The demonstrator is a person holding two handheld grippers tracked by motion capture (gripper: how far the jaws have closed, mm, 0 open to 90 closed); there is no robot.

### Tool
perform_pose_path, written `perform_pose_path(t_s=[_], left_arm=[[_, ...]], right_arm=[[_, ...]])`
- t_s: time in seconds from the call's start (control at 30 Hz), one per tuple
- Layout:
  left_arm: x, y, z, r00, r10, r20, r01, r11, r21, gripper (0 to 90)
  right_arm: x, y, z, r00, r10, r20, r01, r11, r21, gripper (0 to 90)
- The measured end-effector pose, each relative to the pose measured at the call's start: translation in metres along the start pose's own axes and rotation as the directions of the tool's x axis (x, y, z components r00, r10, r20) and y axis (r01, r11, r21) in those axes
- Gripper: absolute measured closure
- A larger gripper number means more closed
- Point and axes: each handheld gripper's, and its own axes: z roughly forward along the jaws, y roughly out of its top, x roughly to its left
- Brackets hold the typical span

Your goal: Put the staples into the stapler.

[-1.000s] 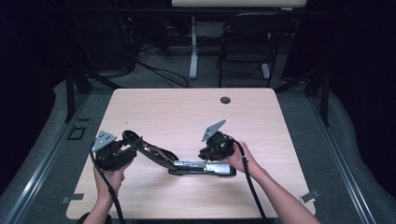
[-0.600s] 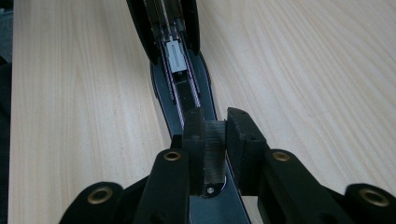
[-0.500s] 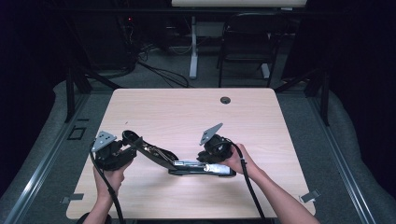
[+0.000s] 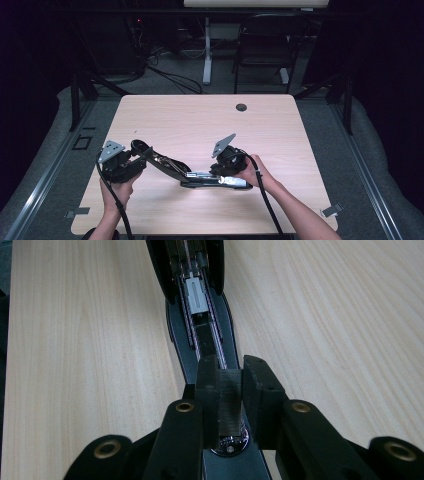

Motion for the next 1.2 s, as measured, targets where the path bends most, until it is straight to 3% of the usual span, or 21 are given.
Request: perform_pose_path(t_s=[0.17, 0.47, 1.2], left_arm=[[0.0, 0.0, 0.0, 1.0, 0.0, 0.002, 0.0, 1.0, -0.002, 57.3], [0.0, 0.0, 0.0, 1.0, 0.004, -0.001, -0.004, 1.0, 0.004, 57.2], [0.0, 0.0, 0.0, 1.0, 0.004, 0.002, -0.004, 1.0, 0.005, 57.1]], right_arm=[[0.0, -0.001, 0.0, 1.0, -0.006, -0.001, 0.006, 1.0, -0.004, 78.2], [-0.007, -0.006, -0.003, 0.9988, 0.004, -0.049, -0.005, 0.999, -0.033, 78.2], [-0.01, -0.011, -0.008, 0.9977, -0.02, -0.065, 0.018, 0.999, -0.033, 78.3]])
